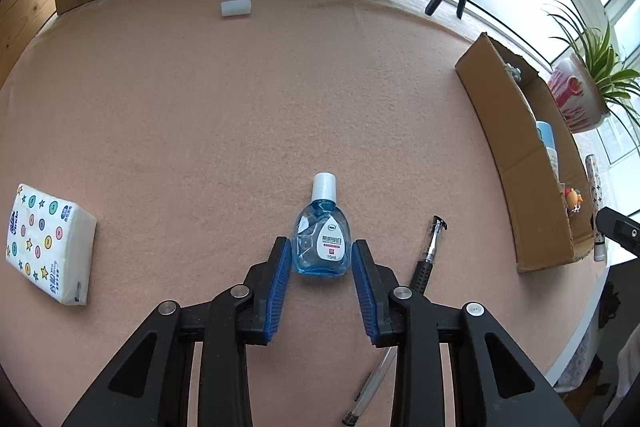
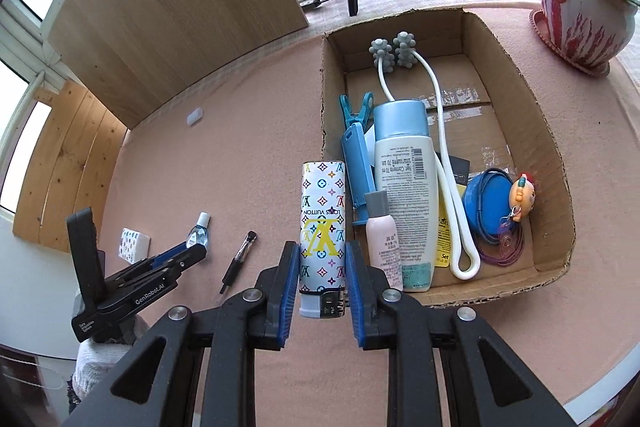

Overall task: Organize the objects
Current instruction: 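Lift the eye-drop bottle with the left tool while the right tool carries the lighter over the box, then open the left tool over the box while the right tool drops the lighter in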

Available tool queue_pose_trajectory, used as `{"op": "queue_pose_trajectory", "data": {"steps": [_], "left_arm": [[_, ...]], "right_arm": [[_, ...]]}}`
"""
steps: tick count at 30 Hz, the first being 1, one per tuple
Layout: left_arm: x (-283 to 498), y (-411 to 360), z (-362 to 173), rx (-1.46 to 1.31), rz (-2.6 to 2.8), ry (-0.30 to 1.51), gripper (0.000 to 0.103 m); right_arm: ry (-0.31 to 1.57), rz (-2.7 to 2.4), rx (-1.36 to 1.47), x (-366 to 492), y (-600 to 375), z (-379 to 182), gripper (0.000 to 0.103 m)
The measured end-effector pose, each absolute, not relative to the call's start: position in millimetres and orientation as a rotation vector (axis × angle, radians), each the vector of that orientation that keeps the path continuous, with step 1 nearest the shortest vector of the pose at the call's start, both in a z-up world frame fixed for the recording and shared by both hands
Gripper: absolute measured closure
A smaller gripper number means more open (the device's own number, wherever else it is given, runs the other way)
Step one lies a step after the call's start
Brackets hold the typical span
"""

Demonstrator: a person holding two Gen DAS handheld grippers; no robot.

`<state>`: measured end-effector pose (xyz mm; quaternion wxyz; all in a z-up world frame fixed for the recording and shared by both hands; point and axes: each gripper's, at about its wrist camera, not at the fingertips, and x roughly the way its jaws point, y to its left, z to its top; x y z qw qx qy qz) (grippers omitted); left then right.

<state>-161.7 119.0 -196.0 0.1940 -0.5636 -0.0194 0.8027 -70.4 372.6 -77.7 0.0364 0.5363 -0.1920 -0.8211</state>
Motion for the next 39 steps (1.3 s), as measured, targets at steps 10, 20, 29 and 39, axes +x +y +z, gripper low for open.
{"op": "queue_pose_trajectory", "data": {"steps": [10, 20, 29, 39], "left_arm": [[-162, 128, -192, -1.560, 2.255, -0.084, 0.070], [-160, 154, -153, -1.450, 2.239, -0.141, 0.070], [-164, 215, -116, -1.341, 2.198, -0.102, 0.070], [-164, 290, -101, -1.280, 2.134, -0.043, 0.070]], "right_arm": [[-0.589, -2.562, 1.630, -58, 394, -72, 0.082], [-0.450, -2.667, 1.617, -52, 404, -63, 0.082], [-0.354, -2.719, 1.571, -51, 406, -53, 0.082], [-0.275, -2.756, 1.526, -52, 409, -46, 0.082]]}}
